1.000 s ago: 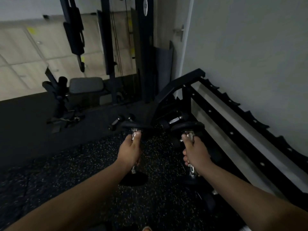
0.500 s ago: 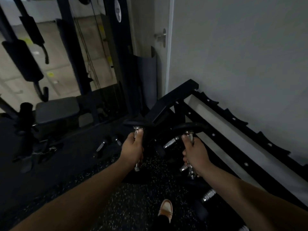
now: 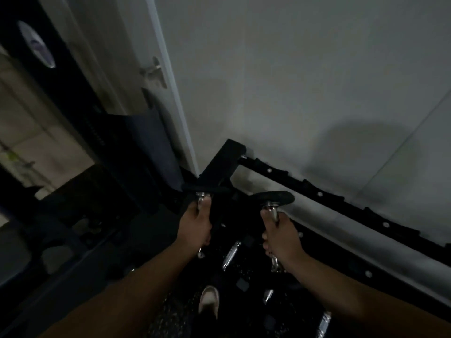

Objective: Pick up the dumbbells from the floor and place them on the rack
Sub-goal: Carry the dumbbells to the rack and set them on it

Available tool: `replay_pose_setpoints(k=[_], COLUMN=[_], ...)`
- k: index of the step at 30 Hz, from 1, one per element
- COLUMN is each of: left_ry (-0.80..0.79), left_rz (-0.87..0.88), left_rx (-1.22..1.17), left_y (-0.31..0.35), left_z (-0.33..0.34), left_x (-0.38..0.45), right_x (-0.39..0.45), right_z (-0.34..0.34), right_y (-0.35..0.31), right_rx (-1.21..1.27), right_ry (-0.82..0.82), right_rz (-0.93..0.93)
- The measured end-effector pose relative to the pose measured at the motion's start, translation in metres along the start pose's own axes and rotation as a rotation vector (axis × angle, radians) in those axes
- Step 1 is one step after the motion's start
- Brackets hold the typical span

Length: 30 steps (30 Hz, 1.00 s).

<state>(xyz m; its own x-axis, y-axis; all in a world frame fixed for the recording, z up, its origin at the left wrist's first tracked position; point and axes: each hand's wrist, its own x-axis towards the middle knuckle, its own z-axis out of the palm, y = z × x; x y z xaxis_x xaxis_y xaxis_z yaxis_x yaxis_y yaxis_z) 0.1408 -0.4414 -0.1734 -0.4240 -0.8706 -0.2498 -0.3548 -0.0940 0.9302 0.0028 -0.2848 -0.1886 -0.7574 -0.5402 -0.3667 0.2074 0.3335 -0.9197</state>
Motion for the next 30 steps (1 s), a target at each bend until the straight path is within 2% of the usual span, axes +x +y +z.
replay_pose_setpoints(k=[8,14,23,30], left_ry=[-0.366,-0.584,-0.686,-0.566], left_rz=[0.076,0.074,0.044,-0.054], left_rx=[0.093,0.206,0.227,0.214], left_y=[0.012,0.008,-0.016,-0.033], left_z=[0.084,0.147,0.212,0.234], left_x=[0.141,0.197,0.234,0.254], right_x=[0.082,0.108,0.136,0.149], right_z=[-0.007,-0.024,-0.052,-0.066], right_y=[0.002,0.001,0.023,0.041], right_rx=[-0.202,-0.085,0.043,-0.052], right_ry=[0.346,0.569,0.618,0.642], right_rz=[0.063,0.127,0.229,0.282])
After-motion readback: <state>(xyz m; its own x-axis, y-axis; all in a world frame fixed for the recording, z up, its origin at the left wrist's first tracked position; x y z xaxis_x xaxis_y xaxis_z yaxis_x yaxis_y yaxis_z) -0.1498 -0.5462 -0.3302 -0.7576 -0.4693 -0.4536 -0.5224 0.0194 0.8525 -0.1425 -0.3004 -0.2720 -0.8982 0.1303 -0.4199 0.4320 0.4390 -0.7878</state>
